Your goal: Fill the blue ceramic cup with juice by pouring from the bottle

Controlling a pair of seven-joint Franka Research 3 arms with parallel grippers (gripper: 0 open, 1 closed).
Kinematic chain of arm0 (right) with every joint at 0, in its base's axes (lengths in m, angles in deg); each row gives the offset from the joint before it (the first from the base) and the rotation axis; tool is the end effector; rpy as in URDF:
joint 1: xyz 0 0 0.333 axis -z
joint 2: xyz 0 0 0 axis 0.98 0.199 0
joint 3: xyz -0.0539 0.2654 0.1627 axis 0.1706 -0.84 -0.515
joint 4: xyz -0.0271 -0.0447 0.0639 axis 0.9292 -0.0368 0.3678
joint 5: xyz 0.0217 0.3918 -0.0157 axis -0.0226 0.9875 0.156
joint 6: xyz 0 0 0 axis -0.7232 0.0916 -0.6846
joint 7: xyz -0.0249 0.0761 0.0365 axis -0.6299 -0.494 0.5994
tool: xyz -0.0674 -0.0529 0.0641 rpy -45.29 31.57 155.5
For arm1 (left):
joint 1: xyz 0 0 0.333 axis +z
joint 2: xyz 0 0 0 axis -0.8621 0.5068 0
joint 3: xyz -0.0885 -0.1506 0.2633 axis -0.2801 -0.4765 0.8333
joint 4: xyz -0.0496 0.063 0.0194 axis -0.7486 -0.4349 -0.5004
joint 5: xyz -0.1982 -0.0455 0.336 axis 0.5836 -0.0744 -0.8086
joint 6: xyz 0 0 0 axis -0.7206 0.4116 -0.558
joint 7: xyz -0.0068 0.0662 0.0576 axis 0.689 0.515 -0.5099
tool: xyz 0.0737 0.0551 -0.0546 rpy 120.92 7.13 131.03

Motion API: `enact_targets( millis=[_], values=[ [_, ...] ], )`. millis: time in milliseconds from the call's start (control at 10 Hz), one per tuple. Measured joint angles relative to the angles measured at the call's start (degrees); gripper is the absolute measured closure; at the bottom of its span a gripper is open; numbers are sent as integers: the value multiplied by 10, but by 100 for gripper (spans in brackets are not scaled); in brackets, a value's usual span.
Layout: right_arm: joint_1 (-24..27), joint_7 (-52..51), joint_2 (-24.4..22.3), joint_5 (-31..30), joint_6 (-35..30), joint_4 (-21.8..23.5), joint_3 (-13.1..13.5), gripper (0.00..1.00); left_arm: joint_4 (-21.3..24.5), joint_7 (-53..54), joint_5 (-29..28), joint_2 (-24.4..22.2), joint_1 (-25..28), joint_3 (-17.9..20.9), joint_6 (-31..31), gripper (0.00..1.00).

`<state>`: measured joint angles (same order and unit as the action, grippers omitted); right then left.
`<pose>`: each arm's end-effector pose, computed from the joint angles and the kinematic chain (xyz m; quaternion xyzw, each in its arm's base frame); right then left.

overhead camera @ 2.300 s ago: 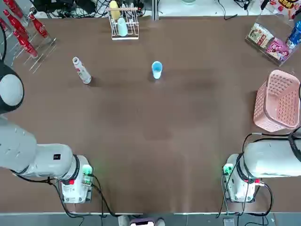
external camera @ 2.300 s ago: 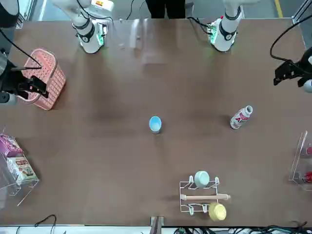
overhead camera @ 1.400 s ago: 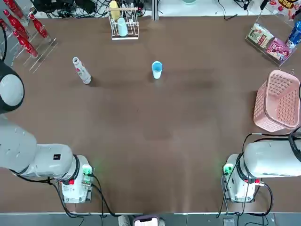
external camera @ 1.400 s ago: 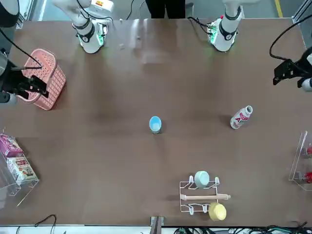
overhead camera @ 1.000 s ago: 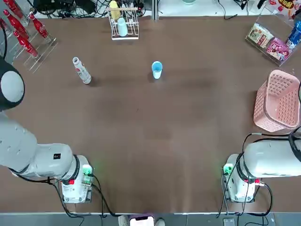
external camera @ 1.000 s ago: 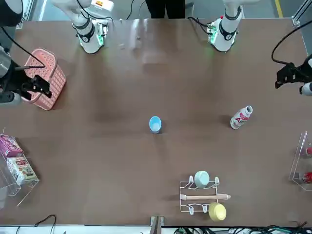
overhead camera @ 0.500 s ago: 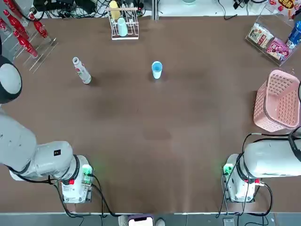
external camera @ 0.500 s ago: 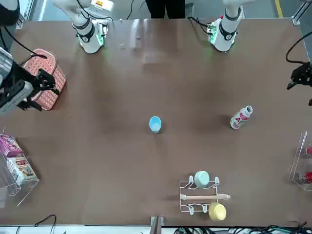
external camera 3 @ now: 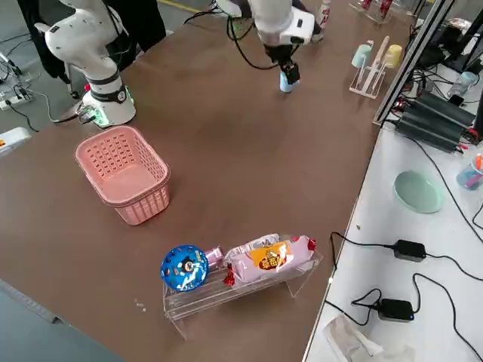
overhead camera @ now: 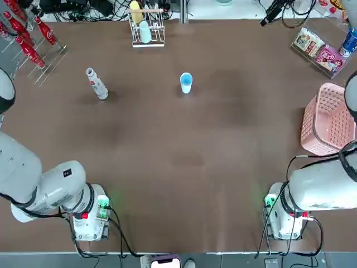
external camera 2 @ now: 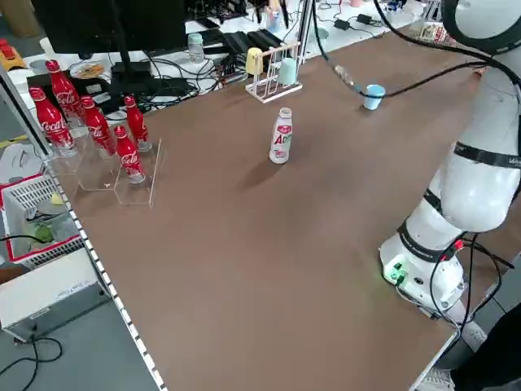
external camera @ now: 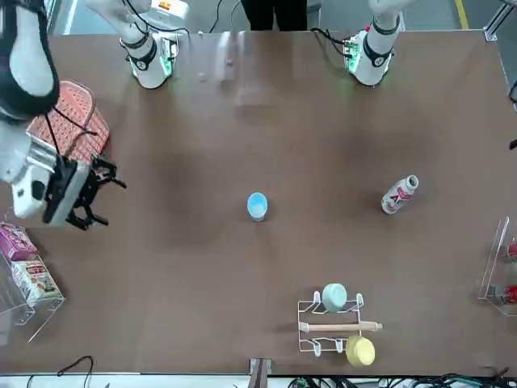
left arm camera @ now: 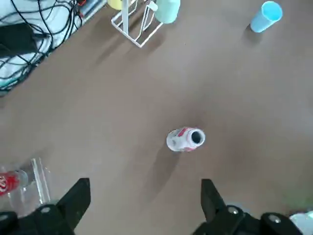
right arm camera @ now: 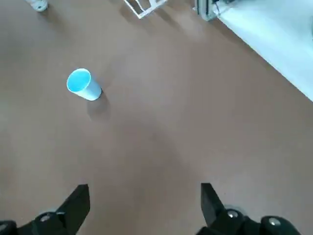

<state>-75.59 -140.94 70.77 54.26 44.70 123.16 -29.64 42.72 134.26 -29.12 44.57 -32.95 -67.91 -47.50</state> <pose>0.6267 0.0460 0.4706 -0.8437 -0.4665 -0.1571 0.2142 0.5709 0.2084 0.6025 0.8770 -0.4410 0.1231 0.1460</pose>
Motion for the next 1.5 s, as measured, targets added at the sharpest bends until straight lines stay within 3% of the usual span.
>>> enact_targets(
  millis=[200,400,700,1100,1300,1500],
  values=[
    [-14,-99,35,75,36,23,-3,0,9,103,67,40,44,0,17,1],
    [-54,-191,70,148,108,64,-7,0,11,192,125,108,70,0,31,1],
    [-132,-321,140,280,230,88,-10,0,10,314,166,164,88,-1,84,1],
    [-195,-480,205,488,264,88,-10,0,16,417,203,238,115,-2,161,2],
    [-213,-530,231,542,265,87,-10,0,18,472,218,292,133,-3,173,2],
    [-220,-566,246,560,265,86,-10,0,25,520,222,311,138,-5,181,1]
  ],
)
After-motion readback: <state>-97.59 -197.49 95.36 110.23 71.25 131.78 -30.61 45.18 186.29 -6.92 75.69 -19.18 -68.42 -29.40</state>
